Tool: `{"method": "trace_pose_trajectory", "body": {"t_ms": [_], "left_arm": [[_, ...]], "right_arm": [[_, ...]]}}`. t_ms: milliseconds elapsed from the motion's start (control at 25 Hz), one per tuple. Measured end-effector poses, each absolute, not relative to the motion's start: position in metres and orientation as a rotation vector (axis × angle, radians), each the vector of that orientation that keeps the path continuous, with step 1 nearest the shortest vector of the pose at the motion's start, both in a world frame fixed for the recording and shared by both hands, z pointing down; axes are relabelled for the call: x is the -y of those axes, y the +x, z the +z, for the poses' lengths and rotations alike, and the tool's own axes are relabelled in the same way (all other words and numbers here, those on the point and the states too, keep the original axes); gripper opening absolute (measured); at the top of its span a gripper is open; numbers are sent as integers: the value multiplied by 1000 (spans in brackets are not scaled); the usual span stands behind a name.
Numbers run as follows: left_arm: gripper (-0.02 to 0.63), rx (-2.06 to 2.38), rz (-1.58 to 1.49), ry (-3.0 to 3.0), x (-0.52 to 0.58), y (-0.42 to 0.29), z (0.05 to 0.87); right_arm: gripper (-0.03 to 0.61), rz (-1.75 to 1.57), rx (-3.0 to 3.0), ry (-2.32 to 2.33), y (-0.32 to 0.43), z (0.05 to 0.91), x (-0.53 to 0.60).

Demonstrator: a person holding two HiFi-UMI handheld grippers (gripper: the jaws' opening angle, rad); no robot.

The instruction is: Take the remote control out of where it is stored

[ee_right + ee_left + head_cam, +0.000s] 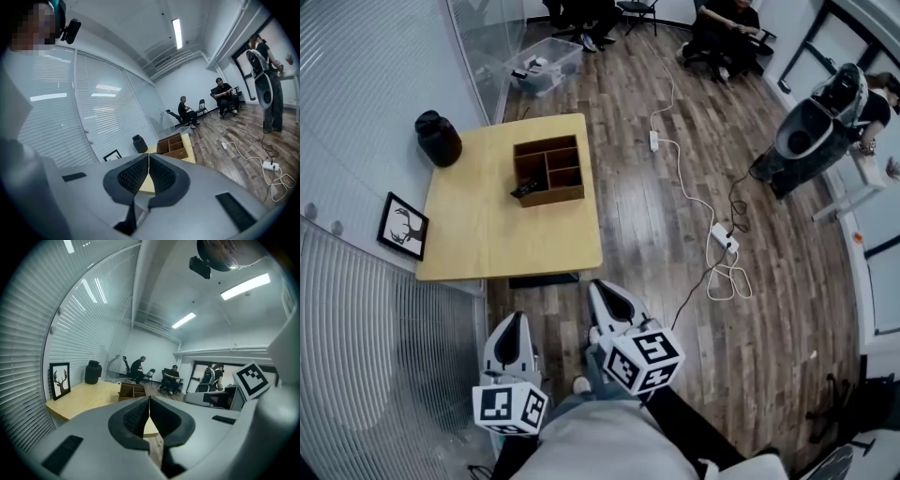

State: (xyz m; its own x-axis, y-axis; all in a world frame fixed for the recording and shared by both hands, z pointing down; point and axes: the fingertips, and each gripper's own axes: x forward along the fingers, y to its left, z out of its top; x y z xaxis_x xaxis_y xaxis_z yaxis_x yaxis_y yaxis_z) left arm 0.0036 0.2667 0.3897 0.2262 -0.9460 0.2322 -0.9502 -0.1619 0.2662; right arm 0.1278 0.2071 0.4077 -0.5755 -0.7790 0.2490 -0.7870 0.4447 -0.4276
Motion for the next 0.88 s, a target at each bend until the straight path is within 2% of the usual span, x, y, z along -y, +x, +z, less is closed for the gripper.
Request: {"method": "trace_pose_trajectory", "body": {"t_ms": [880], "left_arm": [[11, 1862, -3, 2101, -151, 26, 385]], "right_arm": [[6, 733, 2711, 1289, 138, 407, -83]]}}
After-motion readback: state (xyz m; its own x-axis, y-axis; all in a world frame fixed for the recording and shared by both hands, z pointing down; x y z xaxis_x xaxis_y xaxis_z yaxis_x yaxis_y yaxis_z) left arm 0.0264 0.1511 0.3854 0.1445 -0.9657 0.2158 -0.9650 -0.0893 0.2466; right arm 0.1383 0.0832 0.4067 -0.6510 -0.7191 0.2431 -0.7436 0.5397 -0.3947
